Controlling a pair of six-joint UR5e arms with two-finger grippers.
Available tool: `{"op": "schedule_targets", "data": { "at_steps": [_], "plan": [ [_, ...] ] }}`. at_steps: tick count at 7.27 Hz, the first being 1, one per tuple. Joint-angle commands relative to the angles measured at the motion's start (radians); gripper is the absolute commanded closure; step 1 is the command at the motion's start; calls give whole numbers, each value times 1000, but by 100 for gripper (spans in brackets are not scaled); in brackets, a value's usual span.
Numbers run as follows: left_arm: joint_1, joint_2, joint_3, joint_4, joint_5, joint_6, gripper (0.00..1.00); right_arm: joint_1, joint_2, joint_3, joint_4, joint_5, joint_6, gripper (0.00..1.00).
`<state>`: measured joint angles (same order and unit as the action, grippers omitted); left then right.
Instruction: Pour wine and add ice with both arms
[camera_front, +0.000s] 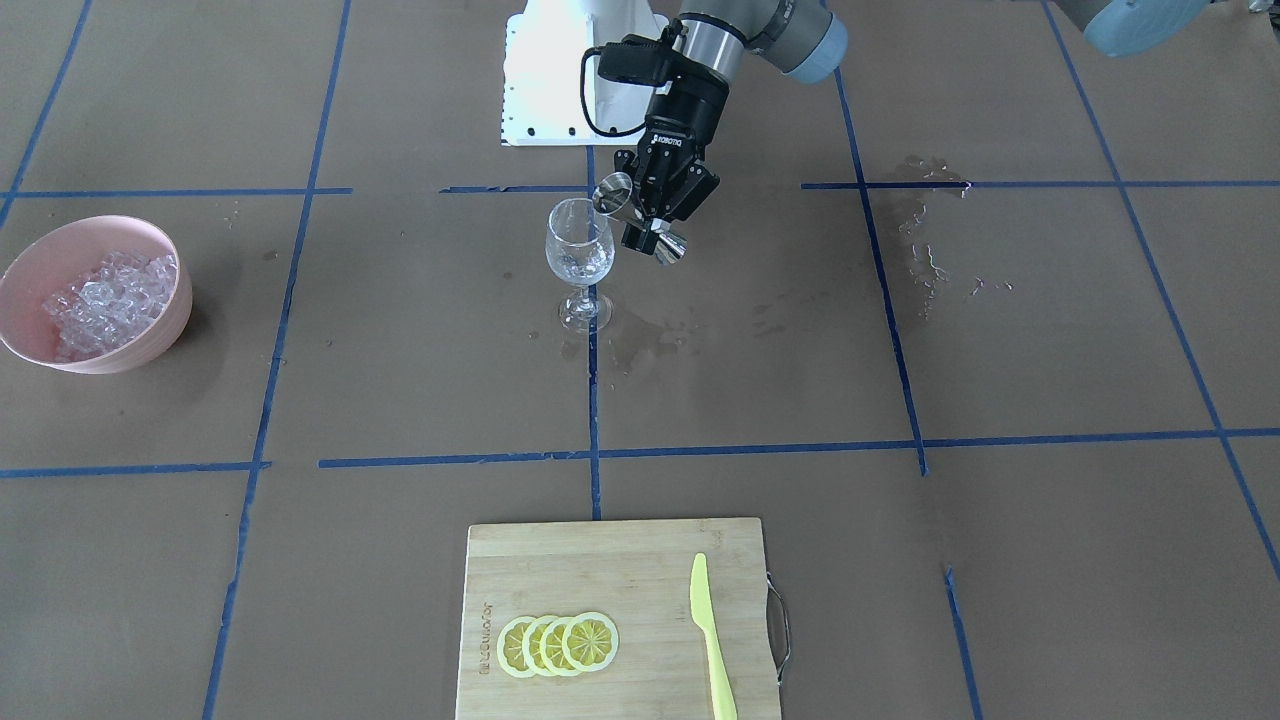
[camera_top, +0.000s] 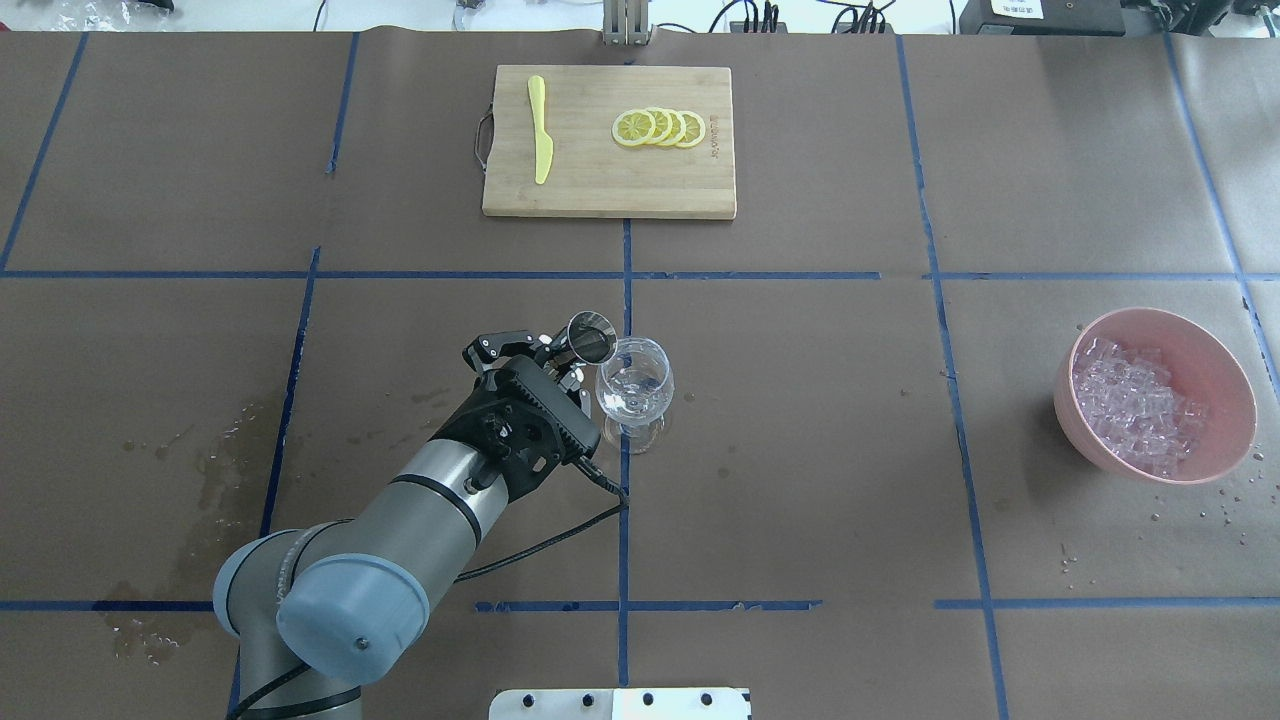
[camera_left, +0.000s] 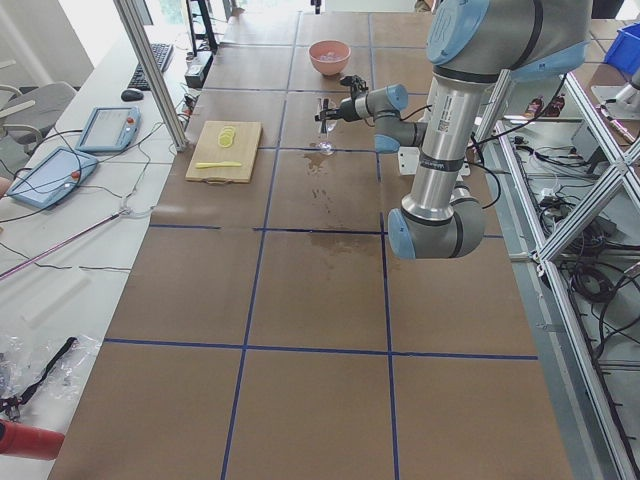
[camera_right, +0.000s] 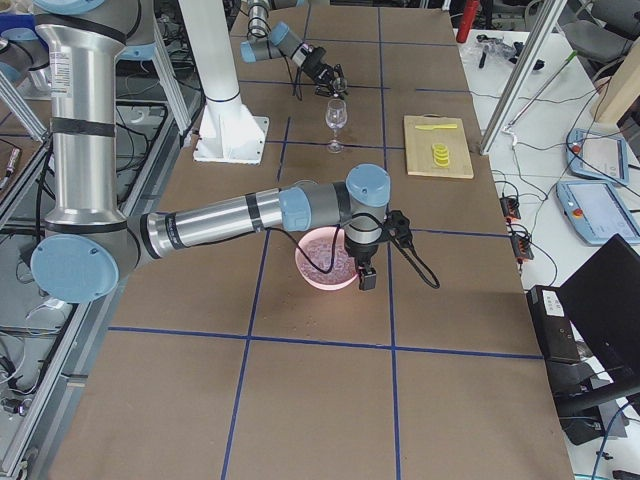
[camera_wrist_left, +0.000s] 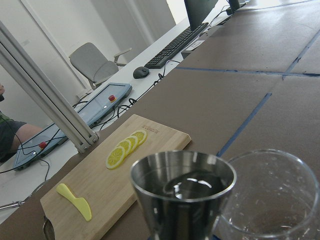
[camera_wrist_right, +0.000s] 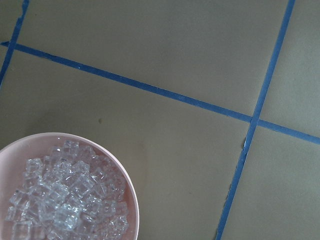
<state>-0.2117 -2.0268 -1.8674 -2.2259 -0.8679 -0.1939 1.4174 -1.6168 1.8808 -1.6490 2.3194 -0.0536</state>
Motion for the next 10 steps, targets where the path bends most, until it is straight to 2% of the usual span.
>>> {"op": "schedule_targets", "data": {
  "at_steps": [1,4,5,10],
  "plan": [
    [-21,-7,-53,141,-46,77,100,-2,0,0,0,1,0,0],
    [-28,-22,-53,181,-69,259,100,0,0,-3,0,3,1,0],
    [-28,-33,-55,201,-69,264,100,0,0,-3,0,3,1,0],
    [-51,-73,-98,403,-118,460,100,0,0,-5,-2,3,1,0]
  ]
}}
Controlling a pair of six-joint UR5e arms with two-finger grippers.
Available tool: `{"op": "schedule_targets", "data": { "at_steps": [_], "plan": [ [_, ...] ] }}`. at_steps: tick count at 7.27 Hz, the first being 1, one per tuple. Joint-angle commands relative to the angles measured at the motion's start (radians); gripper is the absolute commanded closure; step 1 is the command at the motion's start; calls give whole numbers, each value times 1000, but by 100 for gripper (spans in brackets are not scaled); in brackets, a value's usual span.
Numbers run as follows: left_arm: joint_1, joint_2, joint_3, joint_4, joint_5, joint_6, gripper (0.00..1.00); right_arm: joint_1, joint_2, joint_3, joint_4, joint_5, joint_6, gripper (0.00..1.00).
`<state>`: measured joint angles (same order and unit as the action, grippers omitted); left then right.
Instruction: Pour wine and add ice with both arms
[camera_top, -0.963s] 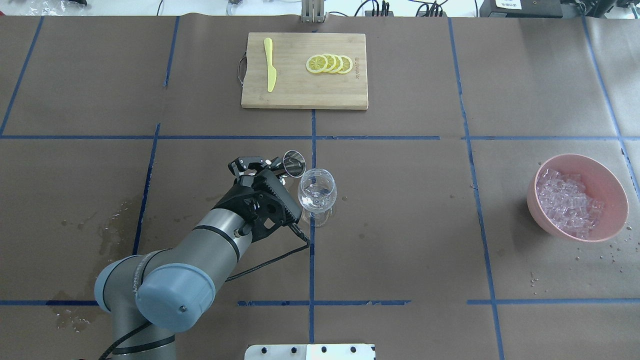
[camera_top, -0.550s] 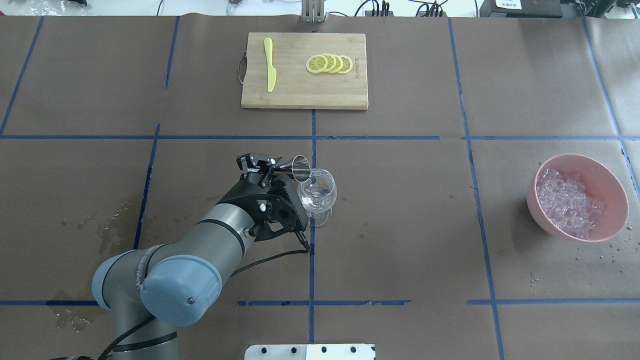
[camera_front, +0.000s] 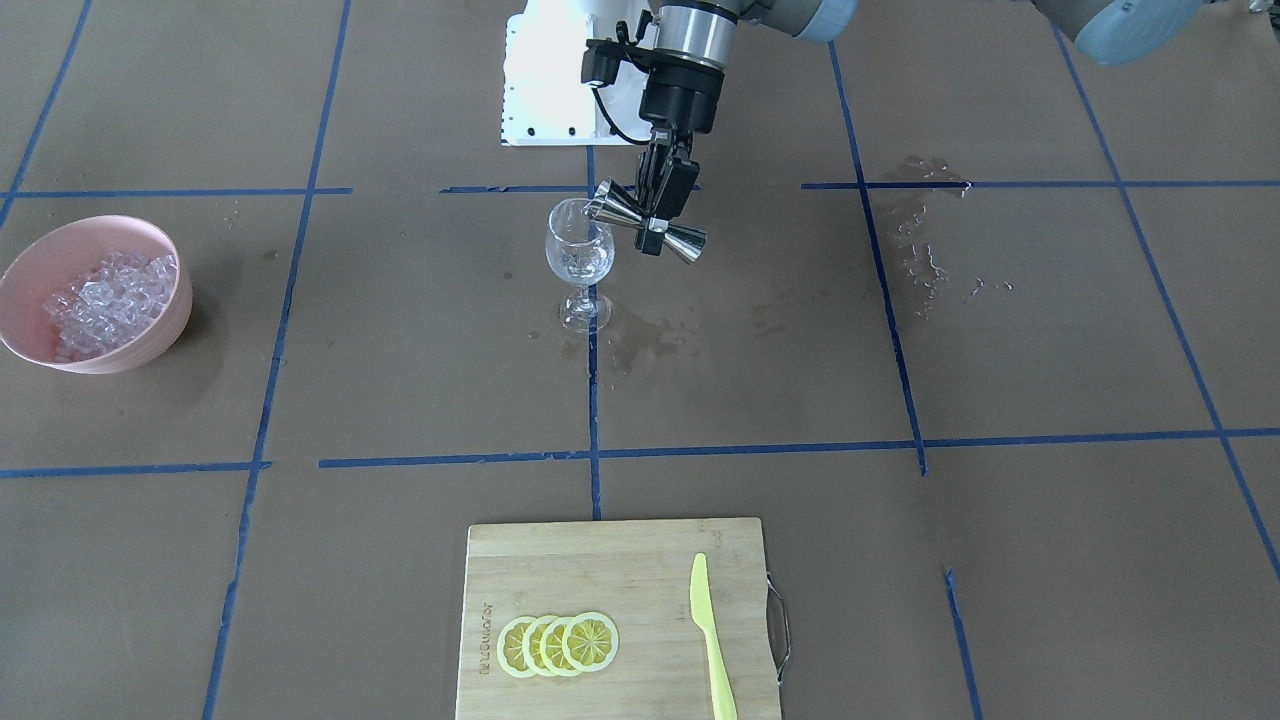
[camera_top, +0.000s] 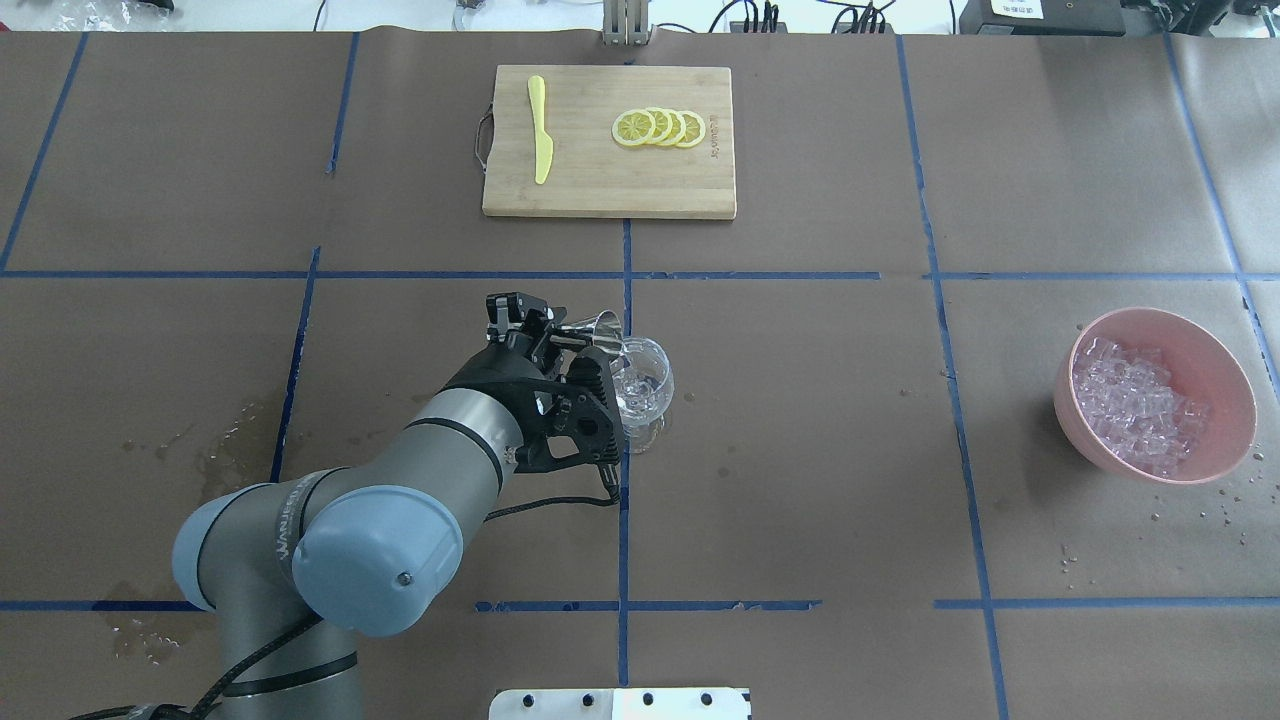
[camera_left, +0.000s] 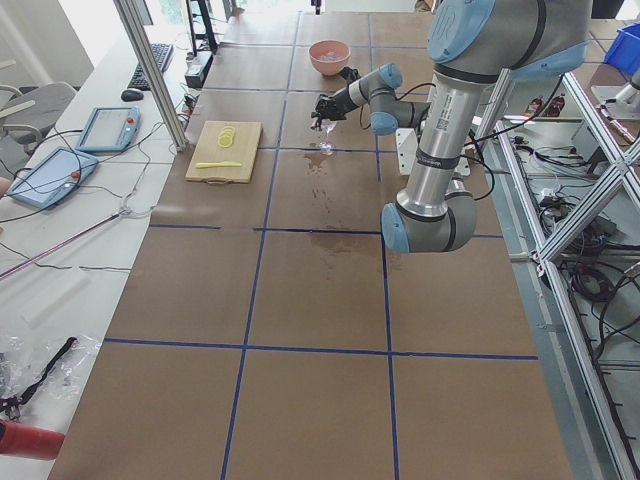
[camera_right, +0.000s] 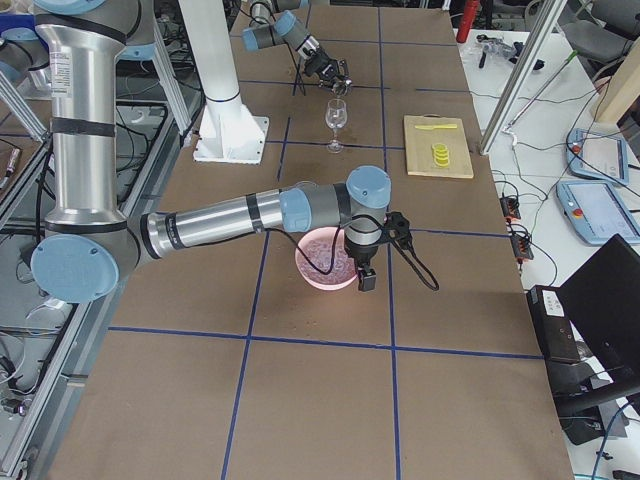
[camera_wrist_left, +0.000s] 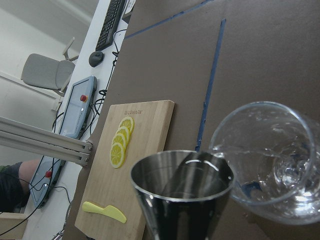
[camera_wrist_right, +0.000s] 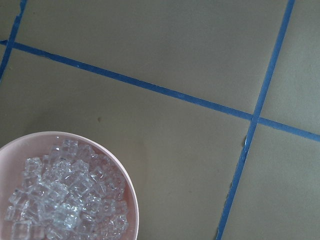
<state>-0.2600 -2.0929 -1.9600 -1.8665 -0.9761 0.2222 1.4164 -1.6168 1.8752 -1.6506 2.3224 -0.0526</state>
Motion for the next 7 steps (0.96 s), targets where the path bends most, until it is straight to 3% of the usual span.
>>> {"op": "schedule_targets", "data": {
  "at_steps": [1,3,7],
  "plan": [
    [-8,-21,-10,70,-12,74,100,1,-2,2,0,0,0,0],
    [-7,-24,-8,98,-12,98,100,1,-2,2,2,0,0,0],
    [-19,-122,-8,289,-12,250,100,1,-5,6,0,0,0,0]
  ]
}}
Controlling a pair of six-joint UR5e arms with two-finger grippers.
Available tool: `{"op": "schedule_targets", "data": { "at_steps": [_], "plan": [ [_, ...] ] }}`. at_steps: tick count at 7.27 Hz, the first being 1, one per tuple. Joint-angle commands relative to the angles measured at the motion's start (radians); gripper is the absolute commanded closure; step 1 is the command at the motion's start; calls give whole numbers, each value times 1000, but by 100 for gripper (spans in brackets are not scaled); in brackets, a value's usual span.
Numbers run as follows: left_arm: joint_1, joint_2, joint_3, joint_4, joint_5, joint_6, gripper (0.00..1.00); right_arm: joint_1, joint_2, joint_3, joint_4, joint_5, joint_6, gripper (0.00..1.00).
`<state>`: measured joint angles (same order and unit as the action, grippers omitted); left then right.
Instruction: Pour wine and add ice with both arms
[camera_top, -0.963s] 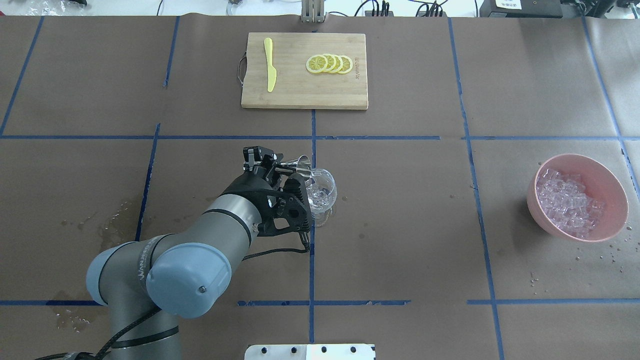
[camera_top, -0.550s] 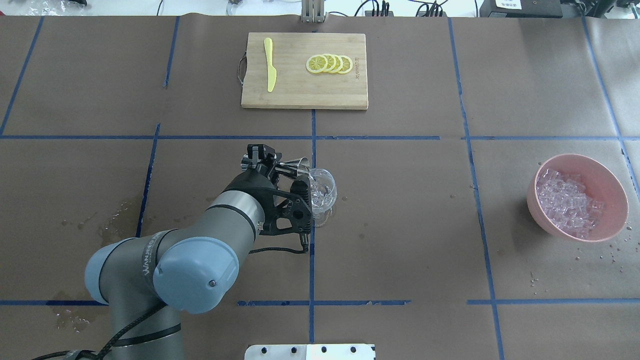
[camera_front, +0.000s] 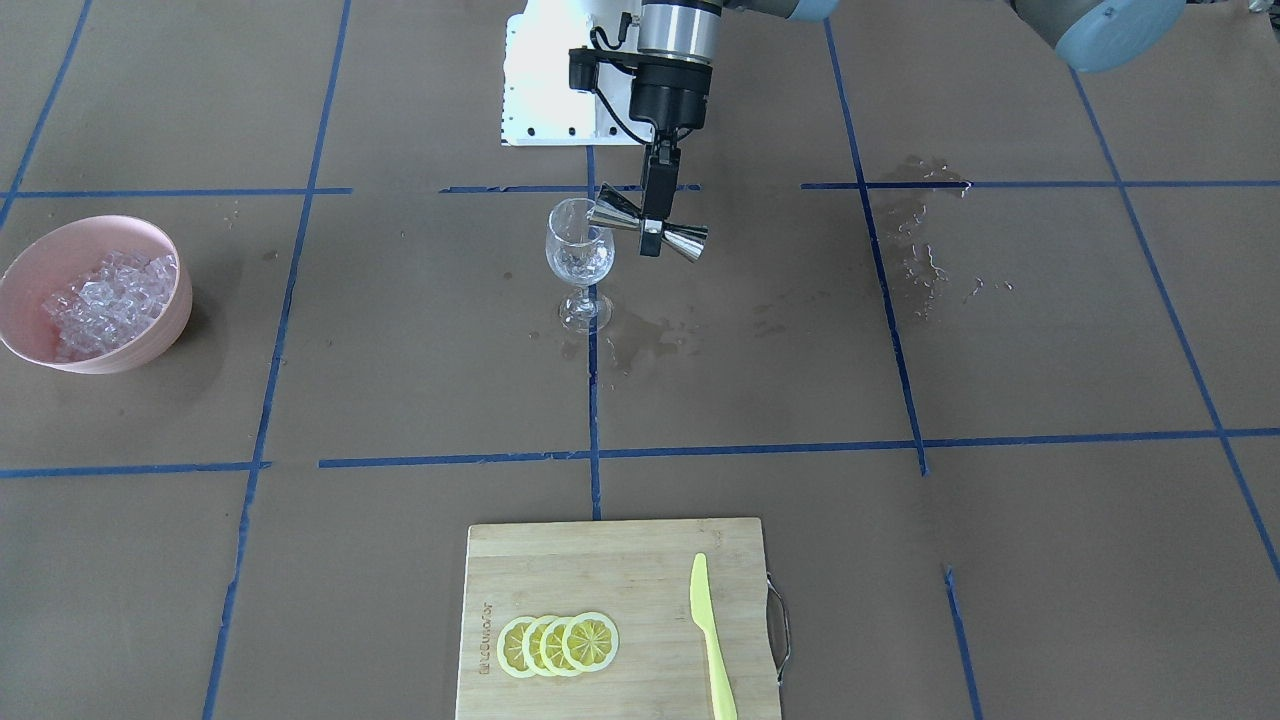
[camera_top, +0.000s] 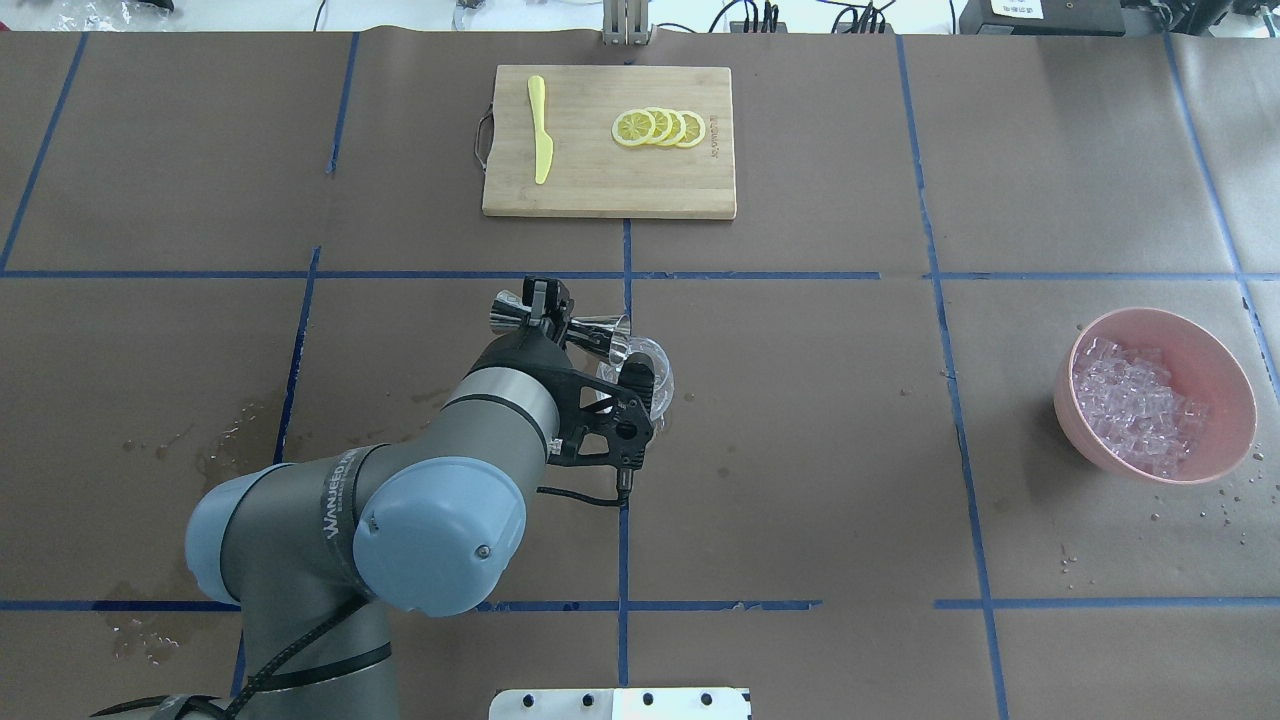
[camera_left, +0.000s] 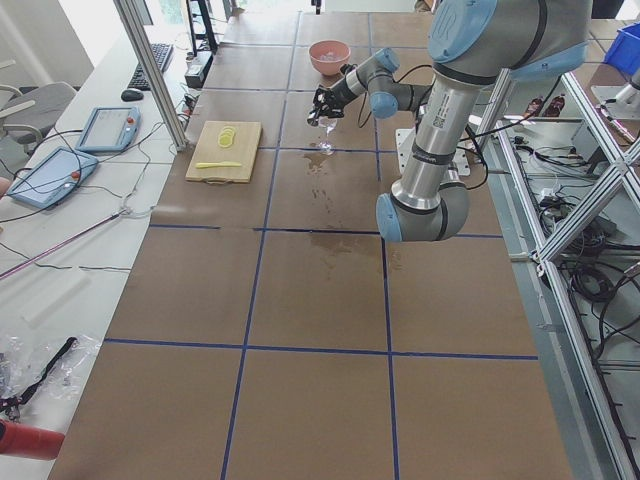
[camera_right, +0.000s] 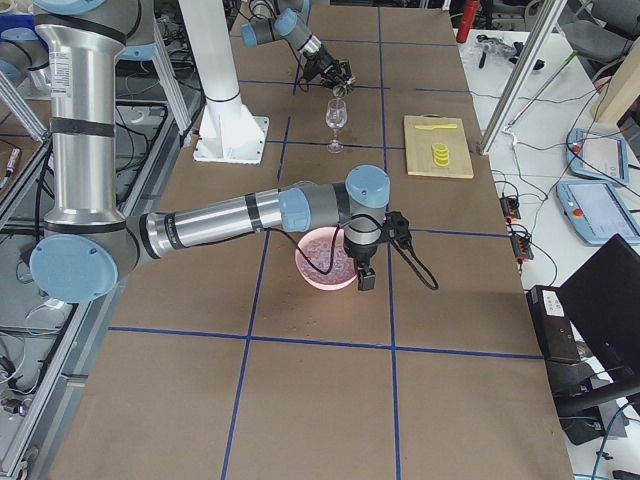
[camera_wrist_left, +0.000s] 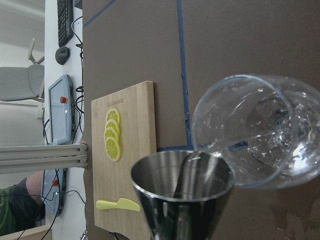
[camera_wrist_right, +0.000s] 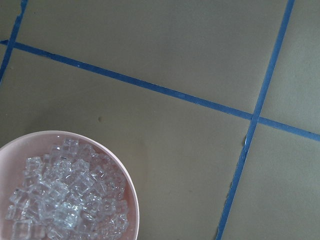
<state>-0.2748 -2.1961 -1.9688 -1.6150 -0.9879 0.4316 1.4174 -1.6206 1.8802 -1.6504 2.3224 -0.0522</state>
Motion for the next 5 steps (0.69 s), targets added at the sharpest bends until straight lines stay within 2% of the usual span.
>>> {"op": "schedule_targets", "data": {
  "at_steps": [1,3,5],
  "plan": [
    [-4,-21,1,52,0,112,100,0,-1,0,1,0,0,0],
    [-4,-109,2,224,2,178,100,0,-1,0,0,0,0,0],
    [-6,-126,1,270,2,196,100,0,-1,0,0,0,-1,0]
  ]
}}
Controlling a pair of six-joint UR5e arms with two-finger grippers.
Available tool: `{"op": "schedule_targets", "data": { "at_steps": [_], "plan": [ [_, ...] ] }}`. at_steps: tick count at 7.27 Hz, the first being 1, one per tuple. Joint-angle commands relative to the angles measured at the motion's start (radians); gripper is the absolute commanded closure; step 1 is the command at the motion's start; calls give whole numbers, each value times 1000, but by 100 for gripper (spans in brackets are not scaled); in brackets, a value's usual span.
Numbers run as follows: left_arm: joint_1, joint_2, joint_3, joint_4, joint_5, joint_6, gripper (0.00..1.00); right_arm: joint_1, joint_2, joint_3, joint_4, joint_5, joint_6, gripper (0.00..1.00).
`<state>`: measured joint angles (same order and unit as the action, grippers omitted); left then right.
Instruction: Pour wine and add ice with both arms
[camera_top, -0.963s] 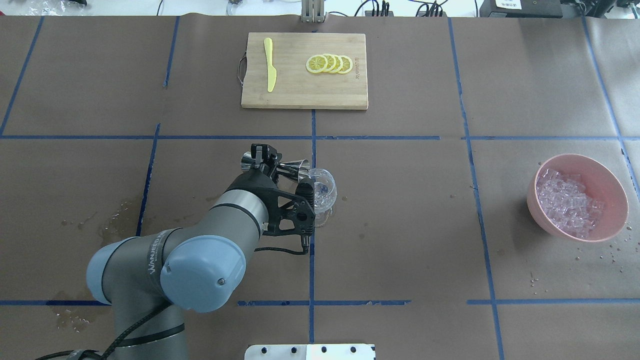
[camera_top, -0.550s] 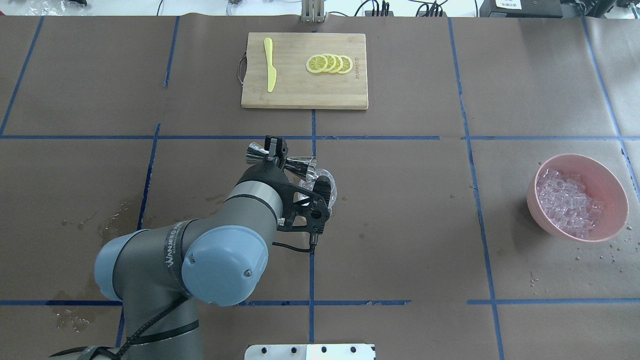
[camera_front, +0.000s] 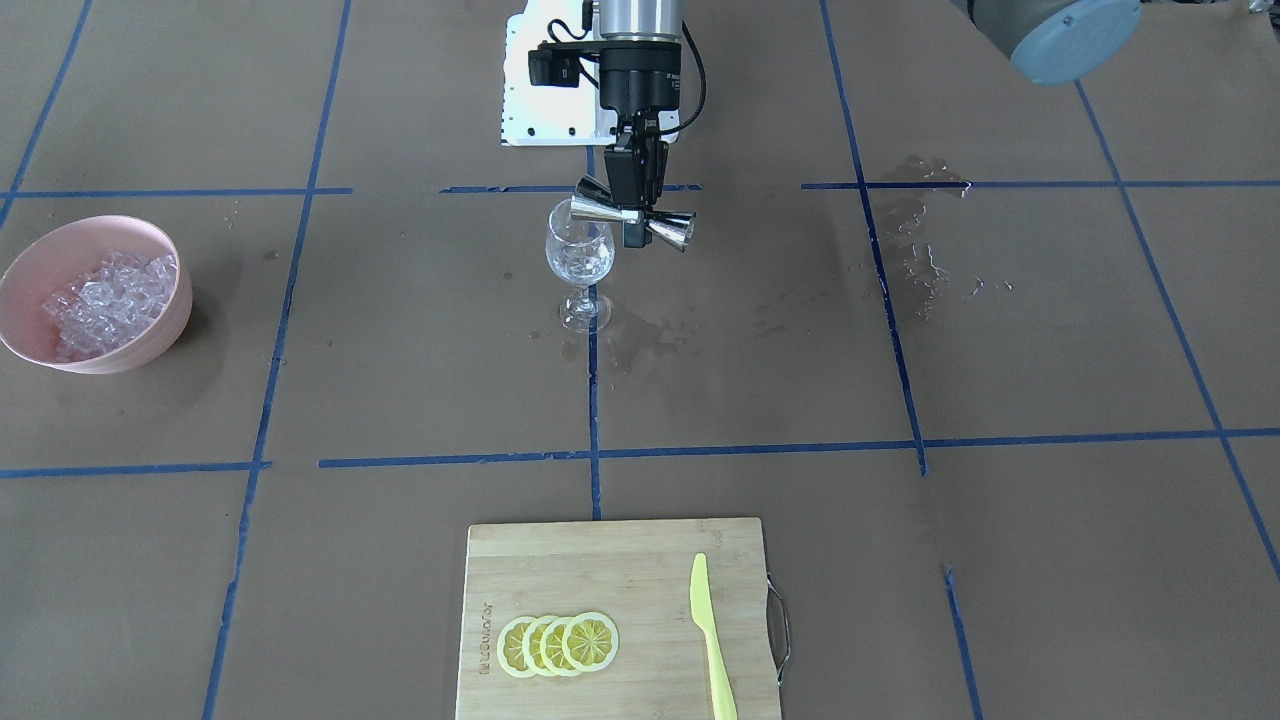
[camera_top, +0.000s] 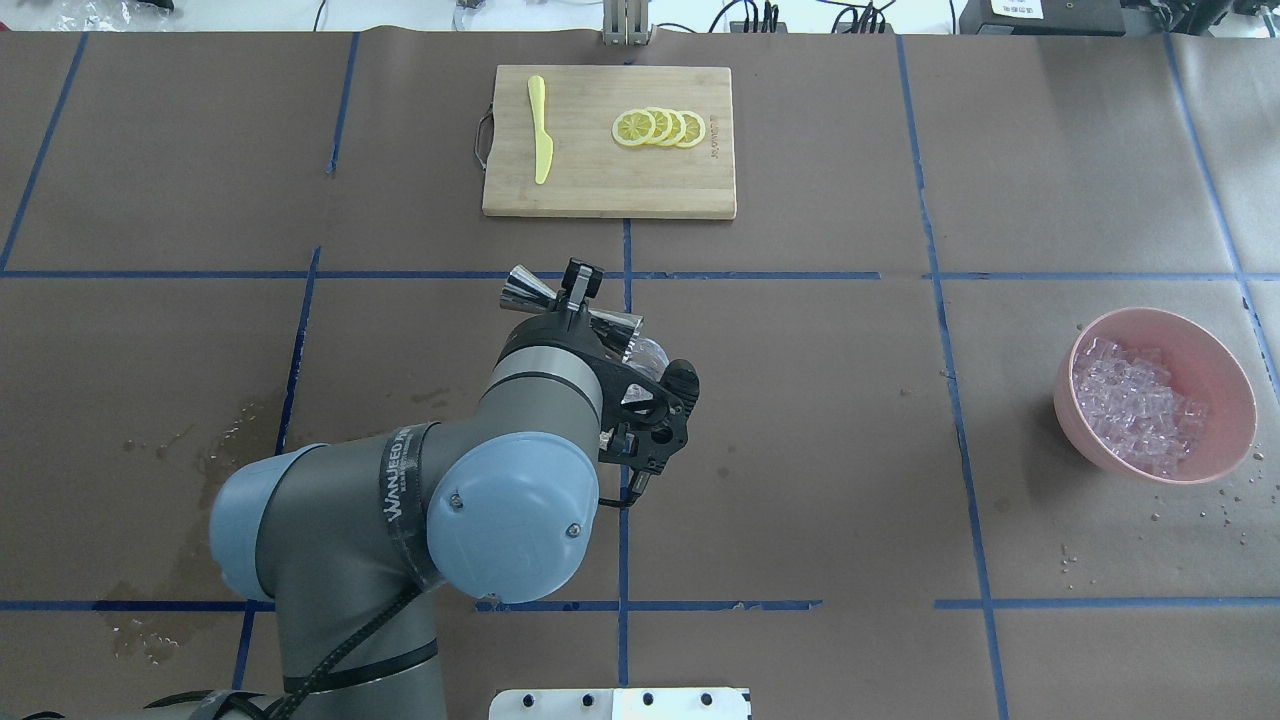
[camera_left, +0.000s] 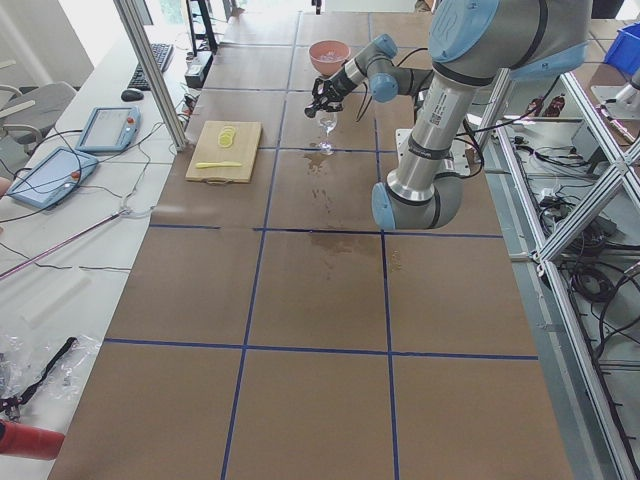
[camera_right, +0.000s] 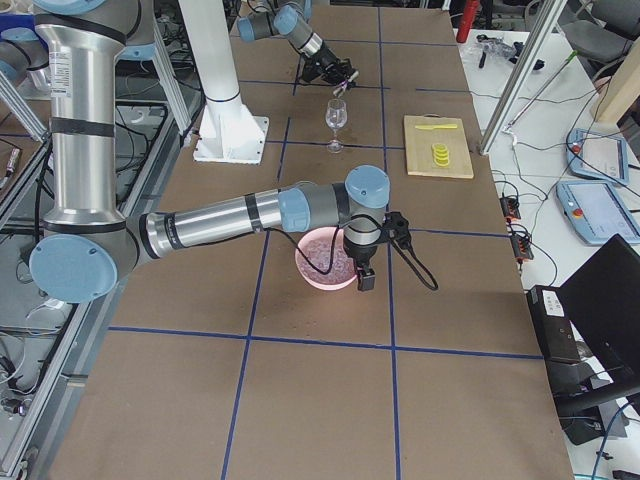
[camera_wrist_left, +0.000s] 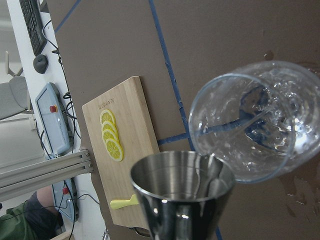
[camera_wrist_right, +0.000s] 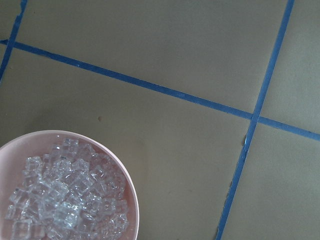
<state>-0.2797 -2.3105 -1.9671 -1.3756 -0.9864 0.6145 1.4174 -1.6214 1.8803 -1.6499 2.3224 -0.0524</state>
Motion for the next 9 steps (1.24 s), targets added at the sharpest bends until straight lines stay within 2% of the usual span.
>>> {"op": "schedule_targets", "data": {
  "at_steps": [1,2,3,6,7,8,9],
  "plan": [
    [-4,-10,-2,24,-1,-1,100,0,0,-1,-1,0,-1,0],
    [-16,-4,-13,-2,0,-18,100,-2,0,-1,-1,0,-1,0],
    [-21,46,-30,-76,2,-75,100,-2,0,-3,-1,0,-1,0],
    [-38,253,-26,-415,9,-478,100,0,6,0,1,0,0,0],
    [-38,326,-26,-507,8,-619,100,-2,8,0,1,0,-1,0],
    [-39,468,-32,-661,8,-821,100,-2,11,-1,1,0,-1,0],
    [-39,559,-33,-795,8,-882,100,-2,11,-1,1,0,-1,0]
  ]
}}
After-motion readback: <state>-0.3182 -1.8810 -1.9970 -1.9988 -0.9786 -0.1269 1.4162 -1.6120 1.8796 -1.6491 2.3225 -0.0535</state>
